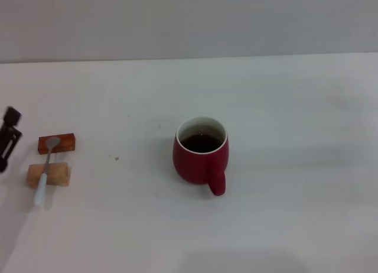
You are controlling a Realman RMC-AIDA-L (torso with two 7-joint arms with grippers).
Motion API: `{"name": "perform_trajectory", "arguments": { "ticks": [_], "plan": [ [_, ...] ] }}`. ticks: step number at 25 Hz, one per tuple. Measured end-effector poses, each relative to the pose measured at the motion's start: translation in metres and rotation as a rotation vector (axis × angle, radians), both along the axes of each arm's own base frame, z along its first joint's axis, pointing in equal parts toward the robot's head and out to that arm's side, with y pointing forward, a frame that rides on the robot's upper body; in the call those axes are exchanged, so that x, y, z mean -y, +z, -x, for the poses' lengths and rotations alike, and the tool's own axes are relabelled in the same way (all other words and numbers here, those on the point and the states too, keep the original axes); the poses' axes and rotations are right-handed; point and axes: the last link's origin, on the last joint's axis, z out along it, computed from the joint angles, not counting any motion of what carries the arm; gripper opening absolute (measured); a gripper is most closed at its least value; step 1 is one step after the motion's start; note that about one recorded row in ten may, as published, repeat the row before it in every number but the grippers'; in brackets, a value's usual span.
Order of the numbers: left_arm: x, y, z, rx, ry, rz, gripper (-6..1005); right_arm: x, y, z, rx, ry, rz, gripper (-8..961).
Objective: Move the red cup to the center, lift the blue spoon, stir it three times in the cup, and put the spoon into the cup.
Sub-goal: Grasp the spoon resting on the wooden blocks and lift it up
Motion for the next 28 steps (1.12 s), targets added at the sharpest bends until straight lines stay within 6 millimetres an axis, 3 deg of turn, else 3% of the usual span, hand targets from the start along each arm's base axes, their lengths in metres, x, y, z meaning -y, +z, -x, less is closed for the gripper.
{"name": "perform_trajectory", "arguments": {
  "ticks": [7,18,28],
  "plan": [
    [0.020,-0.015,0.005,0.018,-0.003,0.140,798,-0.001,0.014,-0.008,-0.048,-0.056,-0.081,443],
    [0.047,-0.026,0.024,0.023,0.114,0.194,798,0.005,0.021,-0.013,-0.097,-0.065,-0.148,442],
    [0.052,-0.037,0.024,0.021,0.120,0.261,798,0.006,0.019,-0.013,-0.103,-0.062,-0.146,442]
  ]
}}
